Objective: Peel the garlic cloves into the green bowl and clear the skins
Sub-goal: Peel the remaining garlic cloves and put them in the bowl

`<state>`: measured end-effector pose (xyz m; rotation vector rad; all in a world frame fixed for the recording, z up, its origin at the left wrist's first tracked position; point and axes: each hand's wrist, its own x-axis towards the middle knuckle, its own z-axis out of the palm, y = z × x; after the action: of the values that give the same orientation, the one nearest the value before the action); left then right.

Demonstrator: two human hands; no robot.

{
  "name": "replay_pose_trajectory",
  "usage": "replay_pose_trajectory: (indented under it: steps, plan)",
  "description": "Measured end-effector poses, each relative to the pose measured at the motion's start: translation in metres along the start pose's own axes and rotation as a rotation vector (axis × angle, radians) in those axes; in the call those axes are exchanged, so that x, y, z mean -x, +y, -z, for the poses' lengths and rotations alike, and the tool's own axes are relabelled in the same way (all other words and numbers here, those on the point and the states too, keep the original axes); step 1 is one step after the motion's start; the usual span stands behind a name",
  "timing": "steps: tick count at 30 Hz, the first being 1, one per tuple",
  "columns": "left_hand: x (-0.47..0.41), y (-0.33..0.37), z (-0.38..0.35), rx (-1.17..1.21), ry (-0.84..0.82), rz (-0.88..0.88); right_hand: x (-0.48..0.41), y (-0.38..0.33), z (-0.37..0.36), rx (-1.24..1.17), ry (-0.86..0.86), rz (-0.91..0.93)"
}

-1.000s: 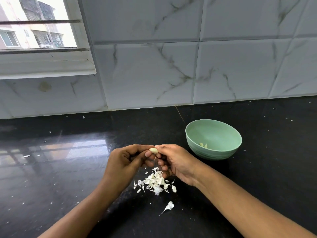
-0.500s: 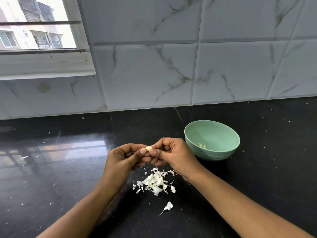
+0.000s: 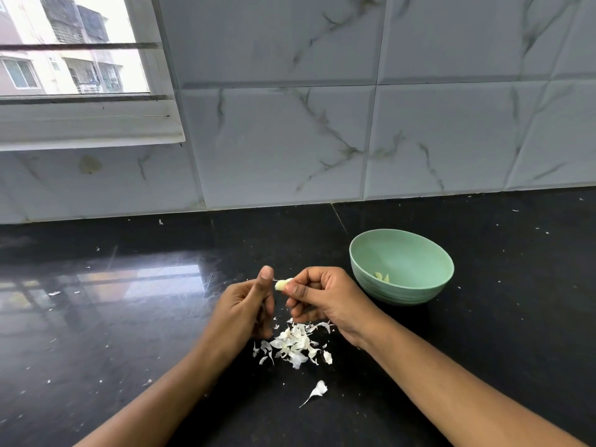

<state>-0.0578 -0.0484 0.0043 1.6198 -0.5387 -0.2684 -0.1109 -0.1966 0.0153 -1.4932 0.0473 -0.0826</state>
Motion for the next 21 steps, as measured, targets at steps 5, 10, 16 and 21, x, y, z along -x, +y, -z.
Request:
replay_pose_trajectory:
  steps: [5,10,16,21]
  plan:
    - [-0.0033,-0.0055,0.0001,0.025,-0.134,-0.053,0.0009,0.0004,-0.0011,0.089,-0.044,0.04]
    - [-0.0022,-0.0063,-0.0013,0.254,-0.204,-0.028,0.0012,-0.0011,0.0009,-0.022,-0.052,0.041]
    - [-0.0014,-0.0057,0.0011,0.345,-0.201,0.049,-0.0014,-0.0021,0.0059,-0.055,-0.006,0.075]
    - [0.0012,-0.0068,-0.005,0.11,-0.196,0.095,-0.0026,0.0011,0.0065,0.126,-0.043,0.17]
